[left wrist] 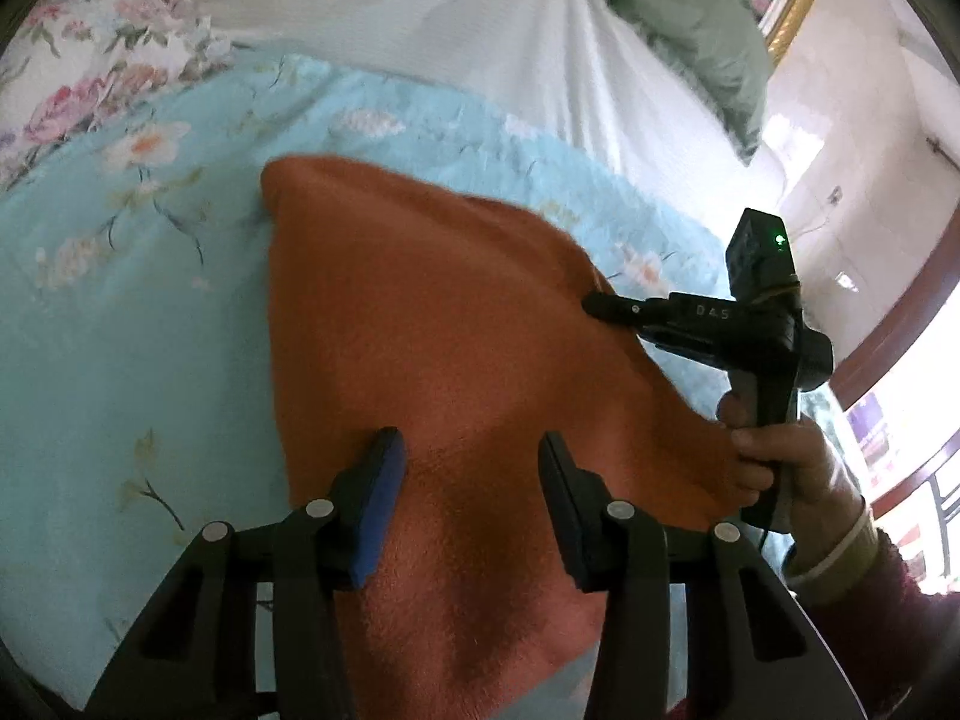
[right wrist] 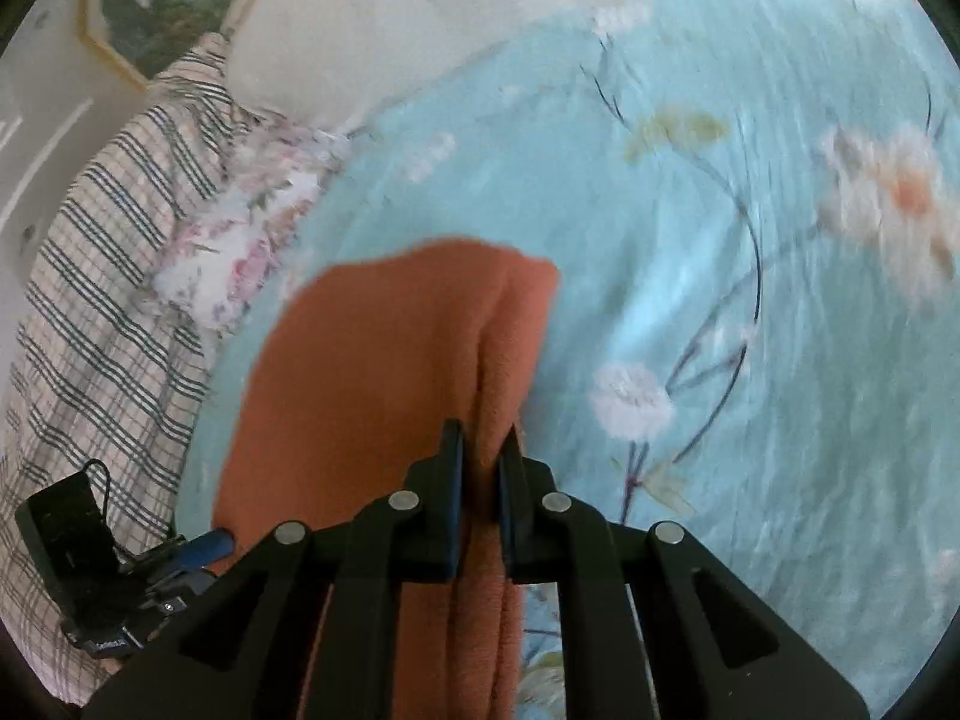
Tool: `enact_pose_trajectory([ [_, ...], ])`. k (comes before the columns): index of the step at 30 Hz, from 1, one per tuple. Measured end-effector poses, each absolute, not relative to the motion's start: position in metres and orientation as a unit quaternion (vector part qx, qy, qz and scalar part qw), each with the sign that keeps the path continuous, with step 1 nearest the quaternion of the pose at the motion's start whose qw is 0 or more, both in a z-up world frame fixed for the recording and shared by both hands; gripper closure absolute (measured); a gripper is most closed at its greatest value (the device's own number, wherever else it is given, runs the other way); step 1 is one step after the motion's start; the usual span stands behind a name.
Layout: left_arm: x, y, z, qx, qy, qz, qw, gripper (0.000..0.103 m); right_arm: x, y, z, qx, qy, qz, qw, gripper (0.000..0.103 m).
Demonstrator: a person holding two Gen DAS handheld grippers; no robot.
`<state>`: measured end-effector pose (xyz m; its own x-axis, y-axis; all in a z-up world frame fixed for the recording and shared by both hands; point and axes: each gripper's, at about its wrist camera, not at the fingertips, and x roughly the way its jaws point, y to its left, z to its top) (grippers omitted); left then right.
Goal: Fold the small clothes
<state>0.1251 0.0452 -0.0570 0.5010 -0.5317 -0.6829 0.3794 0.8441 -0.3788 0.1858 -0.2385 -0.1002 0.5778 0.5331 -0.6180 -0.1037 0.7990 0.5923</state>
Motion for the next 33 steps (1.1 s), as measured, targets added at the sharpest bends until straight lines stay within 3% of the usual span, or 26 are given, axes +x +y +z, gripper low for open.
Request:
enact_pose_trajectory([
  [6,0.124,0.041,-0.062,-0.084,0.422,-0.247,0.868,0.058,0.19,-0.232,-0.097,0.249,0.421,0.181,0.853,0.088],
  [8,0.124,0.042,-0.054,-0.082,0.428,-0.246,0.866,0.058,0.186,-0.237,-0.09,0.256,0.425,0.17,0.852,0.082],
  [14,0.145,0.052,-0.032,-0.095,0.412,-0.238,0.875,0.059,0.167,-0.229,-0.04,0.242,0.38,0.185,0.873,0.081],
  [19,0.197,0.048,-0.037,-0.116,0.431,-0.221,0.867,0.061,0.192,-0.194,-0.043,0.239,0.398,0.217,0.859,0.08],
  [21,0.222,0.05,-0.05,-0.122,0.457,-0.196,0.859,0.07,0.209,-0.187,-0.059,0.226,0.427,0.196,0.853,0.08],
  [24,0.241,0.052,-0.065,-0.117,0.48,-0.175,0.852,0.085,0.226,-0.19,-0.085,0.224,0.447,0.173,0.849,0.089],
  [25,0.244,0.054,-0.068,-0.115,0.481,-0.17,0.853,0.086,0.227,-0.194,-0.089,0.23,0.444,0.17,0.849,0.1],
  [26,0.245,0.055,-0.069,-0.116,0.48,-0.171,0.852,0.087,0.228,-0.197,-0.09,0.232,0.445,0.162,0.85,0.103],
  [33,0.227,0.049,-0.059,-0.085,0.47,-0.164,0.863,0.089,0.21,-0.198,-0.078,0.239,0.443,0.163,0.848,0.098],
])
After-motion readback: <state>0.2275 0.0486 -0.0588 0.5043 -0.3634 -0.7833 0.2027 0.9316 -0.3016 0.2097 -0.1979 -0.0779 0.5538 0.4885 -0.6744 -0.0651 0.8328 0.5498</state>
